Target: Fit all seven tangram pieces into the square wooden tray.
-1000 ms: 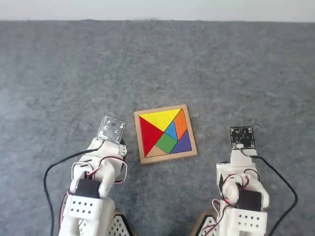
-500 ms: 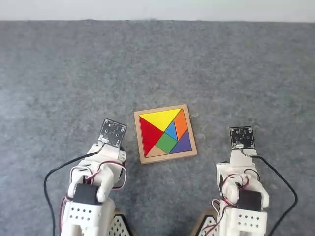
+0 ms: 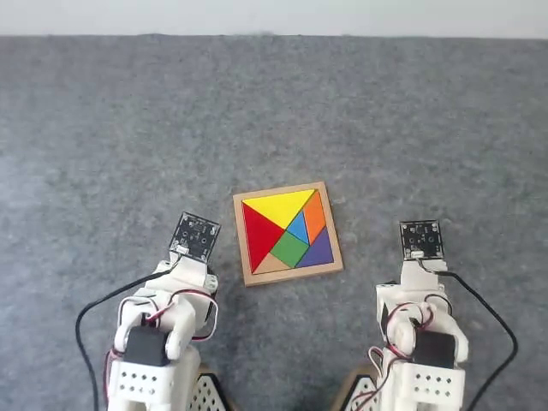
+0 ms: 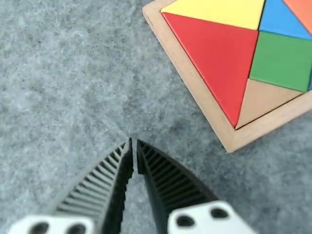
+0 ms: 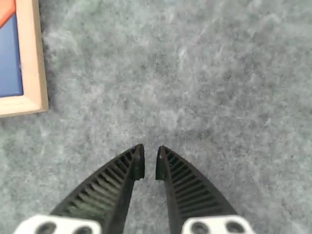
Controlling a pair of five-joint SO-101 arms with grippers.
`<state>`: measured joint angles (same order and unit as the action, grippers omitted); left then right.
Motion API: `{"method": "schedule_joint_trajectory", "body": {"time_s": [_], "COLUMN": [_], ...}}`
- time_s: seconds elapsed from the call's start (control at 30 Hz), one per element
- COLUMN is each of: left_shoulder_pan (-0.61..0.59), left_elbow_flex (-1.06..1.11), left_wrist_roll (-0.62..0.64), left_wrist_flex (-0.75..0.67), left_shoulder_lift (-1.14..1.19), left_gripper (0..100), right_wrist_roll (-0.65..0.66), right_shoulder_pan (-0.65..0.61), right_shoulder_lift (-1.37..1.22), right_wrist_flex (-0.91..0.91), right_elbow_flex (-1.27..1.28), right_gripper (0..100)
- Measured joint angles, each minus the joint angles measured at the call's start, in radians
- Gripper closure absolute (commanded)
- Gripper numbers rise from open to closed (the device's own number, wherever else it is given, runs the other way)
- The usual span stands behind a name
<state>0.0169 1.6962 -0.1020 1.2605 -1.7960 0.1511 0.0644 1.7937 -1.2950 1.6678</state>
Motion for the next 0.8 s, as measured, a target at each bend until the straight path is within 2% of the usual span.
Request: {"method": "schedule_joint_trajectory", "body": {"time_s": [0.8], "left_shoulder_pan": [-0.005], "left_elbow_flex": [0.000], "left_wrist_roll": [0.000], "left_wrist_flex": [0.000], "left_shoulder_lift": [0.000], "left_gripper": [99], "right_wrist_roll": [0.000], "right_shoulder_pan": [0.000], "right_shoulder_lift": [0.000], "right_wrist_flex": [0.000], "right_elbow_flex": [0.000], "right_gripper": [94.3]}}
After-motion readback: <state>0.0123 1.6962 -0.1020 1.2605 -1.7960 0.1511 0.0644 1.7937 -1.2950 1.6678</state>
